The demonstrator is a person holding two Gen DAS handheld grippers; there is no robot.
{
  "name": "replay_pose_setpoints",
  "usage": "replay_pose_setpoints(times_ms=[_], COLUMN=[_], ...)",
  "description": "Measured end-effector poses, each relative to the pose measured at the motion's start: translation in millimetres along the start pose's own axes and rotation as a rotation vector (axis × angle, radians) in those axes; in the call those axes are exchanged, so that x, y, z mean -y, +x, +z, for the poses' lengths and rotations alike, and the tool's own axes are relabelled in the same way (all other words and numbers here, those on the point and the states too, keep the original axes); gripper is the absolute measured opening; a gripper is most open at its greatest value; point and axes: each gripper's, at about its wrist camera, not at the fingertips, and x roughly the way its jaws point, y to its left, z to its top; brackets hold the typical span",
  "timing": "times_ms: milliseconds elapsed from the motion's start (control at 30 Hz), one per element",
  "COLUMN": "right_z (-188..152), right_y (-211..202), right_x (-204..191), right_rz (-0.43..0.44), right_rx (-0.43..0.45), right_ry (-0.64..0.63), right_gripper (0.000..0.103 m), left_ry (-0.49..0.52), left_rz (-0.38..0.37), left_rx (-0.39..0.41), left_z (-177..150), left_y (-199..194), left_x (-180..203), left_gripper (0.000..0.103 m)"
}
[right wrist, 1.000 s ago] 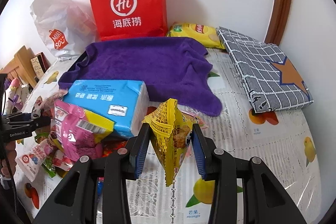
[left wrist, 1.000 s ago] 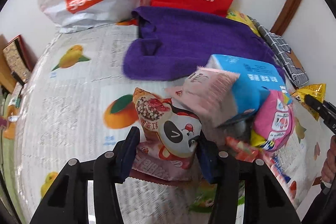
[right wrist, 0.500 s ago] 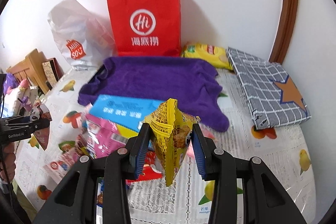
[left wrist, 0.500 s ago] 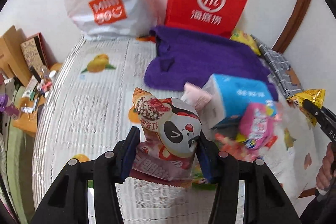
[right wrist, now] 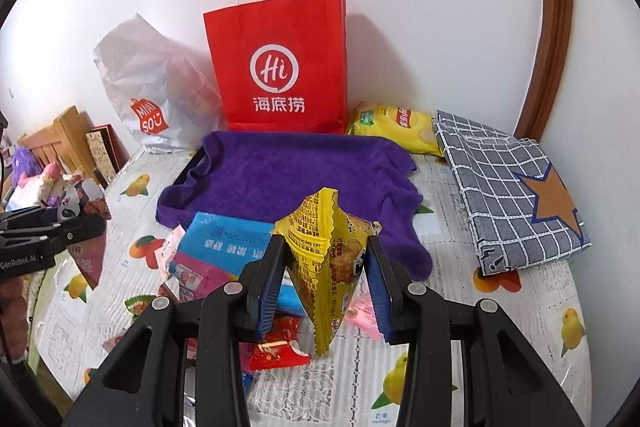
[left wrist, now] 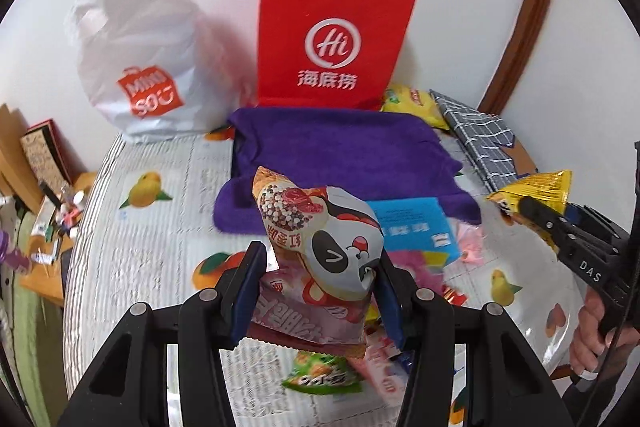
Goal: Organize snacks
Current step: 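Carry both packets over the purple towel with both grippers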
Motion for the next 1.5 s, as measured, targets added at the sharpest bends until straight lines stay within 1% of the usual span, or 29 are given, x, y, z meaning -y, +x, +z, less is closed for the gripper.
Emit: replay_pose_setpoints(times_ms=[67,300,500,733,1067,1267,1500], right_z=[4,23,42,70,106,118,141], right_y=[-2,-7,1,19,48,77,96], right_x=[0,-1,3,2,-5,-10,-15], right_rz=[0.003,0.000,-0.004,0.001,0.004,0.007,0.018], right_rx=[0.012,0.055,0.071,0.088,0.111,0.095,0.113], right_ry=[-0.003,-0.010,-0.003,-0.007,-0.029,-0.041,-0.064], right_gripper=[0.040,0.040,0.040,0.040,0.040,0.040,0.040], left_ry=[0.006,0.015,0.029,0.039,0.022,0.006,-0.014], left_rz=[-0.007,-0.015,-0.020,-0.016,-0.026,-0.008,-0.001], left_rx=[0.012,0.013,0.031,0.034,0.043,0.028,0.022], left_z=[5,24,41,67,102,117,132], left_y=[0,4,6,17,38,59,76], left_x=[5,15,16,14,1,-8,-18], left_gripper=[0.050,0.050,0.050,0.050,0.050,0.050,0.050])
